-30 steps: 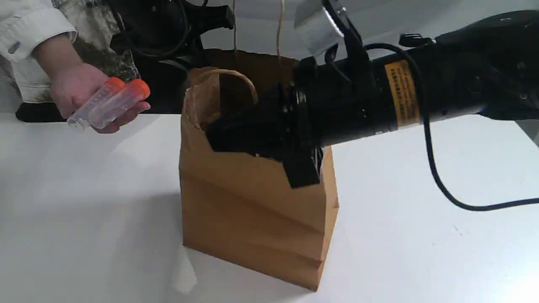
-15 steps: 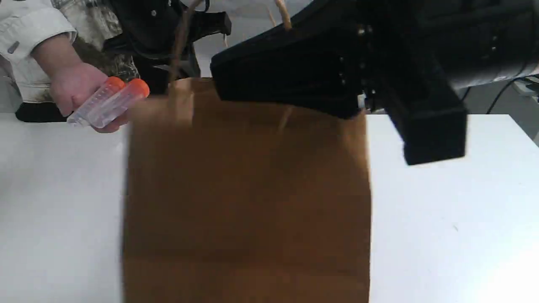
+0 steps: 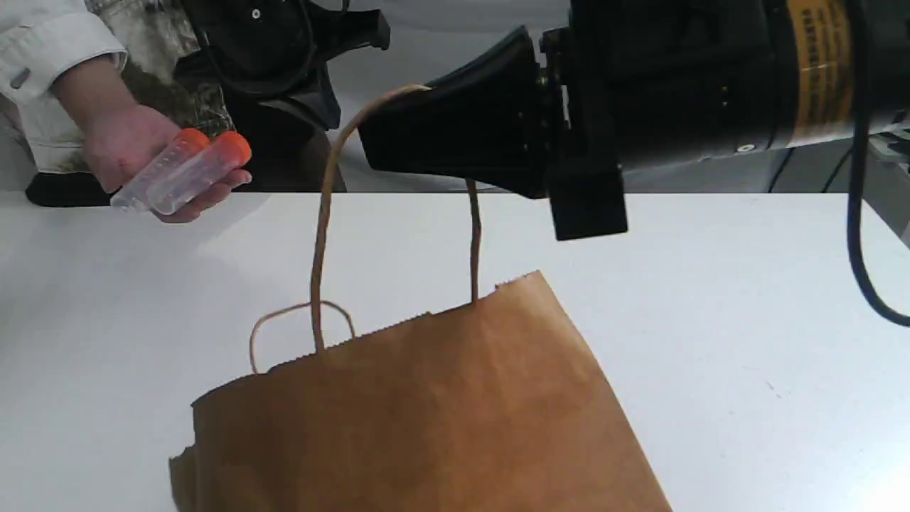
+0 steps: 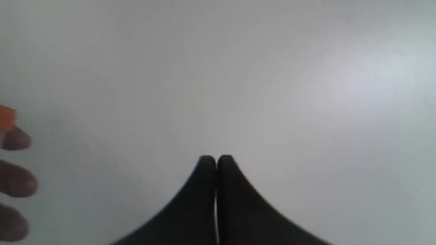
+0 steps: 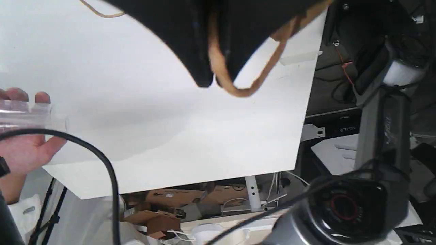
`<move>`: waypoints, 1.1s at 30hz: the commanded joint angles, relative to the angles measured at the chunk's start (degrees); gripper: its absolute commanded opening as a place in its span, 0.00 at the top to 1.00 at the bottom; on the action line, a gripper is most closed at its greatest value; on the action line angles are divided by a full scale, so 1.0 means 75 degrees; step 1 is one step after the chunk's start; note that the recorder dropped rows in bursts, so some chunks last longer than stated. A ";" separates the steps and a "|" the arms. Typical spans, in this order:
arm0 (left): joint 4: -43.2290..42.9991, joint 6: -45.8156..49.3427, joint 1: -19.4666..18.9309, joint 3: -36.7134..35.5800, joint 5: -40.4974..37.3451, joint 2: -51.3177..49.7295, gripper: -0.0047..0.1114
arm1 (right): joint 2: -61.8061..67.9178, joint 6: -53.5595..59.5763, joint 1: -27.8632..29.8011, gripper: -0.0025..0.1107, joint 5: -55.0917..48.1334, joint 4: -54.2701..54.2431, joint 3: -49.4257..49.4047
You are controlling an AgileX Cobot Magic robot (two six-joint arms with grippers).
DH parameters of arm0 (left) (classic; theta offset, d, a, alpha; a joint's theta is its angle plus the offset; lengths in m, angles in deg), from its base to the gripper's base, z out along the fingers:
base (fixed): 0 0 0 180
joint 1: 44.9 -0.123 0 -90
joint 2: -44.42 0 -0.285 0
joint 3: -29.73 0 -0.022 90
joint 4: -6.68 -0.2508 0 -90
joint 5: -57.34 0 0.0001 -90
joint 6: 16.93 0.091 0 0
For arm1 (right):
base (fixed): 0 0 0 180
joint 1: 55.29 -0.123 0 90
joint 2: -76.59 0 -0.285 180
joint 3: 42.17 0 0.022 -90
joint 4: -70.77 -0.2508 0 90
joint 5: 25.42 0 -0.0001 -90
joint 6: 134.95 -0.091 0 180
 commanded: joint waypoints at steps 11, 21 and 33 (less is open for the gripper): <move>0.0501 0.0381 -0.0016 -0.1315 0.0081 0.0383 0.59 | -0.0144 0.0884 0.0012 0.98 -0.0591 -0.0099 0.0027; 0.1711 0.0116 -0.0949 -0.1567 0.0081 0.0625 0.40 | -0.0807 0.1581 0.0012 0.98 -0.1370 -0.0099 0.0027; 0.1746 0.0149 -0.1110 -0.2747 0.0081 0.0651 0.40 | -0.0830 0.2014 -0.0002 0.98 -0.1796 -0.0099 -0.0095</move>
